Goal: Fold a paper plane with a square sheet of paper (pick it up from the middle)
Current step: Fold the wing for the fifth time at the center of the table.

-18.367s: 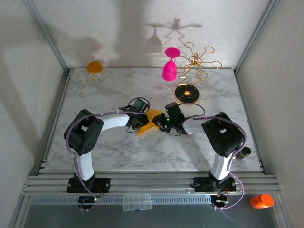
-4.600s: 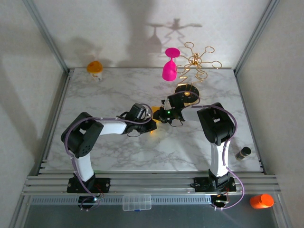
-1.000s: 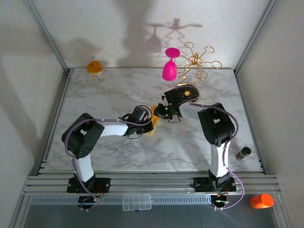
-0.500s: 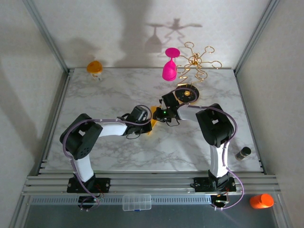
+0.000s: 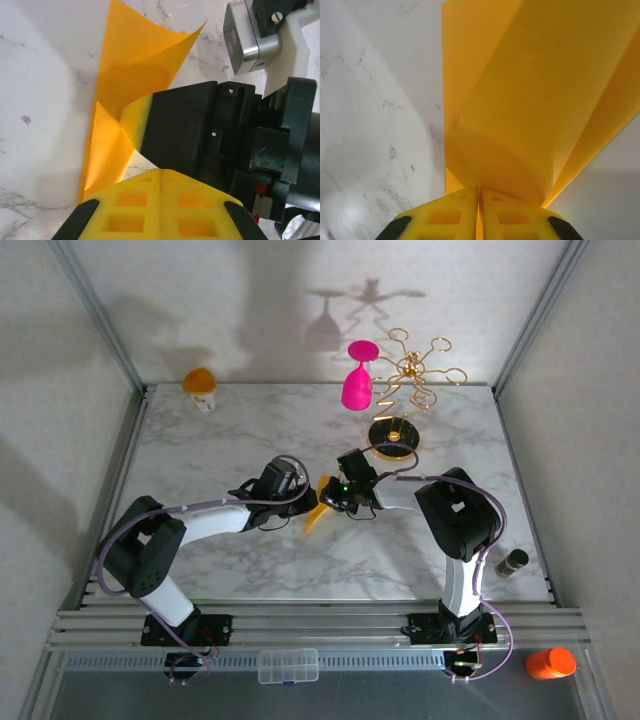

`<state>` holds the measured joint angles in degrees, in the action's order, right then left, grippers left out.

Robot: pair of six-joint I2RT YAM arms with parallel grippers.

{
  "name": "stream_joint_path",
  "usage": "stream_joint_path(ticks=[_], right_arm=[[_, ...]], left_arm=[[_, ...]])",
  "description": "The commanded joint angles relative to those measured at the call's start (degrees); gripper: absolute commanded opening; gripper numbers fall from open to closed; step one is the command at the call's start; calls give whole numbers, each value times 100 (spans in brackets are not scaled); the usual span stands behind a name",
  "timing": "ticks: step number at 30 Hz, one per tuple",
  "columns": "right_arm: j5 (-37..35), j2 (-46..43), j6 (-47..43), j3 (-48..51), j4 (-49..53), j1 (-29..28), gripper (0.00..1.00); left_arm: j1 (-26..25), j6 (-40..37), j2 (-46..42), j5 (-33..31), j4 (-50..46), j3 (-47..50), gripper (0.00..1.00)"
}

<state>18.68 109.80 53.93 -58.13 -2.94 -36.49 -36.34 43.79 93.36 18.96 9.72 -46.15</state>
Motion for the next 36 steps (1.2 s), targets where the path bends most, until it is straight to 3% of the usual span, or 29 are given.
stream_joint_path(ticks=[1, 12, 20, 23, 29, 36], right_arm=[[143, 8, 653, 262, 172, -94, 13], [259, 33, 861, 364, 47, -78, 12], [160, -26, 703, 308, 234, -48, 12], [-22, -72, 319, 147, 408, -13, 13], [-706, -583, -1446, -170, 486, 36, 11], [-490, -429, -2105, -220, 409, 39, 10]], left_arm=[[-47, 548, 186, 151, 505, 222, 0], [-101, 738, 659, 183, 581, 370, 0], [-84, 525, 868, -39, 68, 247, 0], [-76, 361, 885, -239, -216, 211, 0], [-31, 125, 1013, -319, -477, 239, 0], [-3, 13, 1044, -323, -619, 212, 0]])
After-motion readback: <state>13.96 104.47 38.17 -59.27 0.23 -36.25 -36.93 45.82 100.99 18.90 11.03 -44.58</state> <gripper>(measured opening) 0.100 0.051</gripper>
